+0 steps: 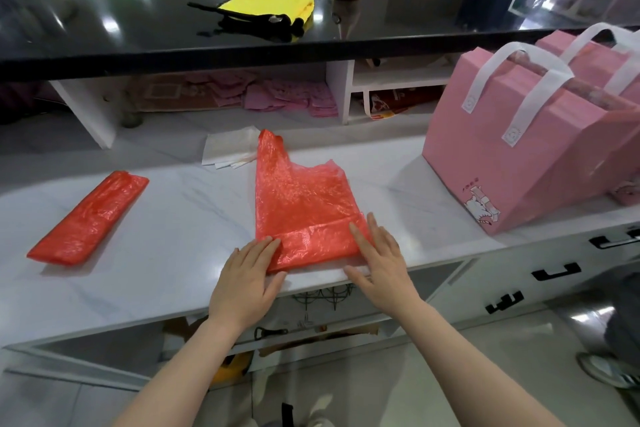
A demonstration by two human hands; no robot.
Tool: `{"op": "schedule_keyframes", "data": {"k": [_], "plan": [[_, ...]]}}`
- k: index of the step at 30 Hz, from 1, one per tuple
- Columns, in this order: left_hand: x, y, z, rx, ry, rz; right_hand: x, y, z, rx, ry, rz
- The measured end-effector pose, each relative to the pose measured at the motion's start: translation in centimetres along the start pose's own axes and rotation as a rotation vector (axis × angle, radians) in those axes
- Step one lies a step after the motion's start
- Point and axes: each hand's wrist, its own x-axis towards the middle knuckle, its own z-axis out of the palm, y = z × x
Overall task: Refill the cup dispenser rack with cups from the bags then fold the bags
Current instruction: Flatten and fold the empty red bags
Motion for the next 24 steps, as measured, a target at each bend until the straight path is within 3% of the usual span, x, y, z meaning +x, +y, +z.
{"op": "schedule_keyframes", "data": {"k": [3,7,12,18,24], "plan": [[-0.1,0.3,-0.3,-0.018,0.025,-0.029,-0.2,0.3,0.2,-0.097,-0.101,0.016],[-0.2,0.4,-0.5,0.032,-0.010,-0.046,0.0,0.0,-0.3,-0.040,-0.074,0.027],[-0.1,0.5,-0.7,0.096,-0.078,0.002,0.4,0.4,-0.5,-0.221,-0.072,-0.001],[-0.2,-0.1,-1.6,-0.075,-0.081,0.042,0.3,1.6,-0.9,-0.056,-0.097,-0.014],[-0.1,-0.6,-2.2,-0.350,-0.092,-0.070,0.5,1.8,-2.6,0.158,-0.061,0.069]]}}
